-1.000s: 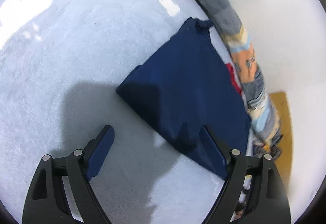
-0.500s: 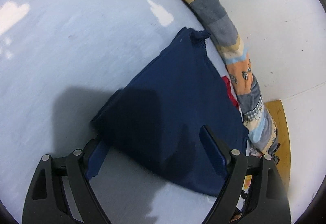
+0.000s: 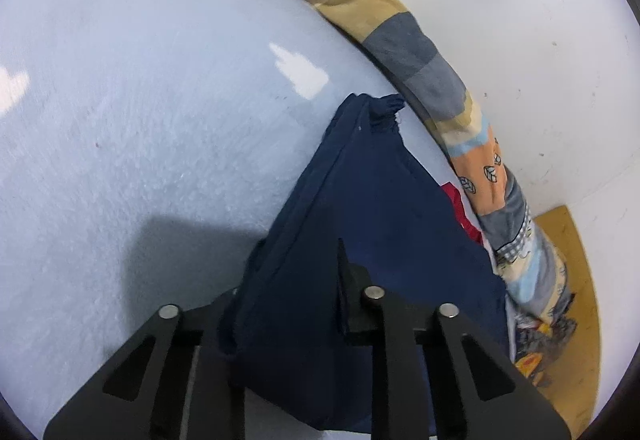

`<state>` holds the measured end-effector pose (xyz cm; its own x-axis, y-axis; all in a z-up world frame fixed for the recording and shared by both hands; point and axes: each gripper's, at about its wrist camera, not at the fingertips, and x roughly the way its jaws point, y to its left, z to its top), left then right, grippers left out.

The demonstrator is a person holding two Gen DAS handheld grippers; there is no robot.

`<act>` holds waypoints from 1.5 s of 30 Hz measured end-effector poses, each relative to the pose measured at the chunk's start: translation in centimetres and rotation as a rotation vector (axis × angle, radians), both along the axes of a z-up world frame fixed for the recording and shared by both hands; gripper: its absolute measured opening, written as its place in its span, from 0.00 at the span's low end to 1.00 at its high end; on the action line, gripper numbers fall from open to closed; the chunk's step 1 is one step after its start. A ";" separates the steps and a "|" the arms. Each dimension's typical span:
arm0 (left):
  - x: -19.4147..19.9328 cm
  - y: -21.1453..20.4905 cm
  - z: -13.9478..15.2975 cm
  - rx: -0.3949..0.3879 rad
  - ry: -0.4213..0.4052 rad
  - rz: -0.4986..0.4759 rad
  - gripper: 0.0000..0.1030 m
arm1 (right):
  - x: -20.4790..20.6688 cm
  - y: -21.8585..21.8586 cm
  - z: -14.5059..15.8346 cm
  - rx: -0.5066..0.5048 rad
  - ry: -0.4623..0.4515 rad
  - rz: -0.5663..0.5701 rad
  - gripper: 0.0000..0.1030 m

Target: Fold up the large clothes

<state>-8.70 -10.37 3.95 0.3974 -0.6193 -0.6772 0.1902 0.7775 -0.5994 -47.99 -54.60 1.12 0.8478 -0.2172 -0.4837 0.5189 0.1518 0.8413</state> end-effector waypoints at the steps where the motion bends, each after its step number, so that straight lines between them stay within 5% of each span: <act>1: -0.3 0.1 0.4 0.009 -0.011 -0.006 0.15 | -0.1 0.2 0.4 -0.013 0.004 0.004 0.08; 13: -4.3 4.2 2.9 0.089 -0.034 -0.048 0.08 | -4.8 5.1 4.8 -0.134 0.100 0.045 0.03; 17: -5.1 6.2 2.6 0.091 -0.004 -0.058 0.08 | -7.6 5.8 4.9 -0.096 0.033 0.053 0.03; 22: -4.4 8.1 0.4 0.018 0.159 -0.013 0.39 | -8.9 5.4 2.7 0.029 0.072 -0.007 0.21; 23: -4.2 8.3 0.3 0.015 0.161 -0.010 0.39 | -8.9 5.2 2.0 0.062 0.076 -0.019 0.24; 27: -3.2 7.4 -0.4 -0.019 0.155 -0.021 0.47 | -8.2 4.1 0.2 0.122 0.029 -0.047 0.26; 33: -1.8 4.1 -0.8 0.002 0.072 -0.024 0.82 | -4.7 2.0 -2.3 0.126 0.000 -0.064 0.32; 37: -0.9 1.7 -0.6 0.019 0.015 -0.038 0.97 | -2.1 0.4 -2.6 0.037 -0.104 -0.040 0.31; 41: -0.8 -1.1 -0.5 0.050 -0.086 -0.098 0.96 | 0.4 -0.7 -2.5 -0.054 -0.130 0.052 0.25; 42: -0.9 -1.3 -0.4 0.054 -0.108 -0.089 0.79 | 0.8 -0.9 -2.5 -0.069 -0.136 0.069 0.24; 43: -0.9 -1.6 -0.5 0.068 -0.122 -0.081 0.34 | 1.0 -1.0 -2.5 -0.077 -0.136 0.069 0.23; 45: -0.3 -1.7 -0.9 0.058 -0.086 -0.088 0.24 | 1.1 -1.3 -2.7 -0.050 -0.136 0.052 0.21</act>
<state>-8.98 -12.11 3.06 0.4011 -0.6154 -0.6785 0.3082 0.7882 -0.5327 -46.86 -55.86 -1.53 0.9155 -0.1918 -0.3535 0.3910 0.2187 0.8940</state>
